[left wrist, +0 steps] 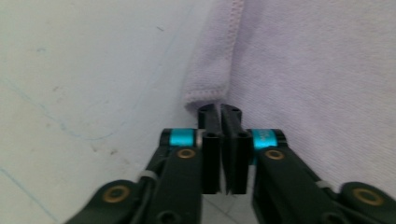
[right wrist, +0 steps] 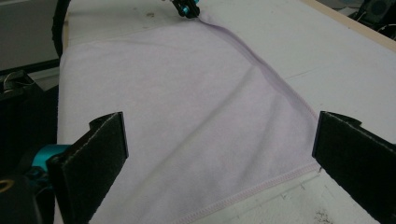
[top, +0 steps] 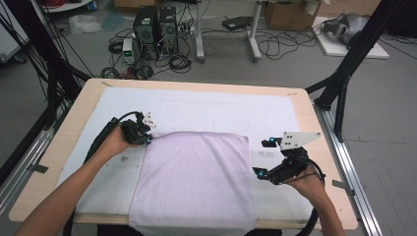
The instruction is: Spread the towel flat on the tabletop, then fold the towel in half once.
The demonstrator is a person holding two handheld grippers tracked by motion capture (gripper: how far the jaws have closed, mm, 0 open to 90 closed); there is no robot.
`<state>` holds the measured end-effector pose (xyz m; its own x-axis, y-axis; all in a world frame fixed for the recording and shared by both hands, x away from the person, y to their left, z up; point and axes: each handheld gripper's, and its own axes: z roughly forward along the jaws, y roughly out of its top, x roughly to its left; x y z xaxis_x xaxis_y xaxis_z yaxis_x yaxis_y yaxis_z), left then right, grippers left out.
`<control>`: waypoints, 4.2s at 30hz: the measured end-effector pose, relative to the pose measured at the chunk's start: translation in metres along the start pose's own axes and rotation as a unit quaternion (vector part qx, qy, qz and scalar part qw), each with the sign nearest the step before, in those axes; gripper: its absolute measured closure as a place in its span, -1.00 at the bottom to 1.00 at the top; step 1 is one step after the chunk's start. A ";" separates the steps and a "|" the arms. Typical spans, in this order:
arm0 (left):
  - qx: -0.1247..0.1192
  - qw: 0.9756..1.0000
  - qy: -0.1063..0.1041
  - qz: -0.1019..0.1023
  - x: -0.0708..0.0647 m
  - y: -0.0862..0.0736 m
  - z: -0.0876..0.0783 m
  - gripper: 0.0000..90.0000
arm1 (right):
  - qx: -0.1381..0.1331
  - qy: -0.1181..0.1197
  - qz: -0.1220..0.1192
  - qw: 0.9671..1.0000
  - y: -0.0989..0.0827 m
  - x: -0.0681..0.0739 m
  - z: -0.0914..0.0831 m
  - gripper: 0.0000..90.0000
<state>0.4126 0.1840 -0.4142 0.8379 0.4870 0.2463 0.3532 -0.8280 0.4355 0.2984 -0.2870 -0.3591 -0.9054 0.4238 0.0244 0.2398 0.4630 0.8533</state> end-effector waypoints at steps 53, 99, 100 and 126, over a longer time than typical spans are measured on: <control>-0.175 0.979 0.004 -0.109 0.024 -0.023 -0.045 -0.33 | -0.028 -0.015 0.008 0.999 0.000 0.000 -0.006 -0.95; -0.460 0.879 -0.019 -0.122 -0.032 -0.145 -0.121 -0.96 | -0.173 -0.161 0.056 0.970 -0.044 0.010 -0.037 -0.99; -0.459 0.880 -0.017 -0.122 -0.031 -0.144 -0.121 -0.96 | -0.171 -0.160 0.059 0.970 -0.043 0.010 -0.036 -0.99; -0.324 0.939 -0.036 -0.113 0.027 -0.055 -0.097 -0.96 | 0.026 -0.130 0.098 0.986 0.035 -0.062 0.016 -0.97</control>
<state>0.3755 0.2698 -0.3472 0.8062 0.5906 0.0345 0.2188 -0.3517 0.9102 0.3689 -0.2843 -0.3390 -0.7212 0.6912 0.0456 0.4245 0.3890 0.8177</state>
